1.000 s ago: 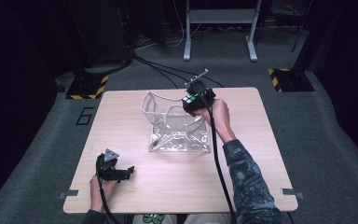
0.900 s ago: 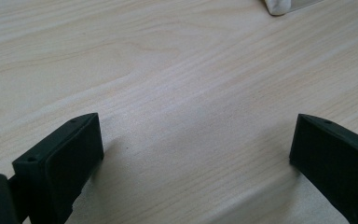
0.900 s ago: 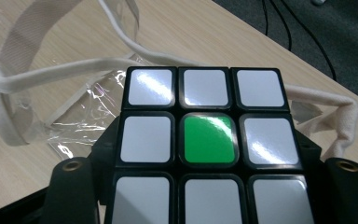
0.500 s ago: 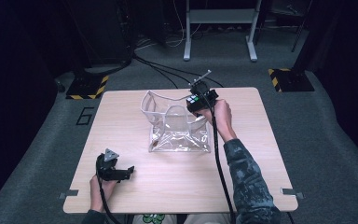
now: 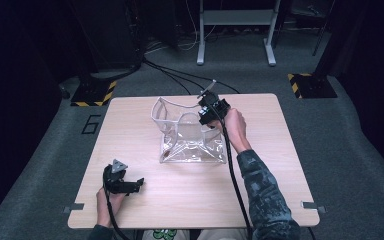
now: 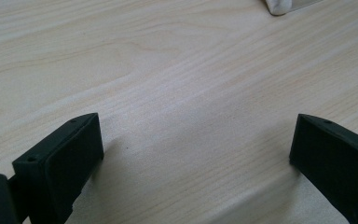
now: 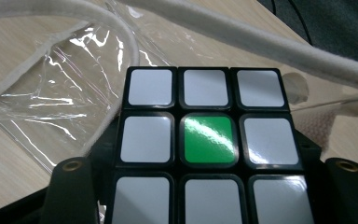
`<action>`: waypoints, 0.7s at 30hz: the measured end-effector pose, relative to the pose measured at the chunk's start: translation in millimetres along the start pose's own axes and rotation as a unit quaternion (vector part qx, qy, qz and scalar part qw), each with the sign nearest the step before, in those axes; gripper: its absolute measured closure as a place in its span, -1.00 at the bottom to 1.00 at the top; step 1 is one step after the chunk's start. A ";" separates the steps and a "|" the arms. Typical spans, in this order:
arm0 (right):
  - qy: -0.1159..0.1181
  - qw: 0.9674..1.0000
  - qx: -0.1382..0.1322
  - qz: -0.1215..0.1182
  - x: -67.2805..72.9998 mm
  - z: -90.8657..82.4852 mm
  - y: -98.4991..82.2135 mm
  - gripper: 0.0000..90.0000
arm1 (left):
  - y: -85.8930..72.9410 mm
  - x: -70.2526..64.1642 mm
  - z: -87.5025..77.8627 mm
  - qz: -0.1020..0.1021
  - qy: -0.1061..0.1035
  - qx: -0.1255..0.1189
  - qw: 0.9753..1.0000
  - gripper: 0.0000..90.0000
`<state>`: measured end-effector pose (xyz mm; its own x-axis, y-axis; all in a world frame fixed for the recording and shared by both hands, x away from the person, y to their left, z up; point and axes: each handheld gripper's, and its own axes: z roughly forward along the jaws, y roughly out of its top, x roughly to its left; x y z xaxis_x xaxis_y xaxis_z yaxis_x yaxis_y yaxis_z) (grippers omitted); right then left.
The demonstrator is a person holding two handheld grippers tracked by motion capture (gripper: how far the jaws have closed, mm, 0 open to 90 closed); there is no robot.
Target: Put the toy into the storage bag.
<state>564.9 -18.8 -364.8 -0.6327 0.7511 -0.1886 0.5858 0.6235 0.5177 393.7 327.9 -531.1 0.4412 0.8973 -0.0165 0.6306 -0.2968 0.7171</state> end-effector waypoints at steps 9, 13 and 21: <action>-0.008 0.999 0.037 -0.026 9.5 2.6 5.9 -0.26 | 0.0 0.0 0.0 0.001 0.002 0.000 1.000 -0.94; -0.004 0.999 0.036 -0.024 10.4 2.6 7.7 -0.33 | 0.0 0.0 0.0 0.001 0.002 0.000 1.000 -0.94; 0.017 1.000 -0.012 -0.009 4.7 -16.5 4.0 -0.83 | 0.0 0.1 0.0 0.000 0.000 0.000 1.000 -0.94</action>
<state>556.0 -16.3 -349.8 -0.6604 0.7314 -0.1701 0.5621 0.6316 0.5339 393.8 328.0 -531.1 0.4413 0.8972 -0.0173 0.6301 -0.2962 0.7178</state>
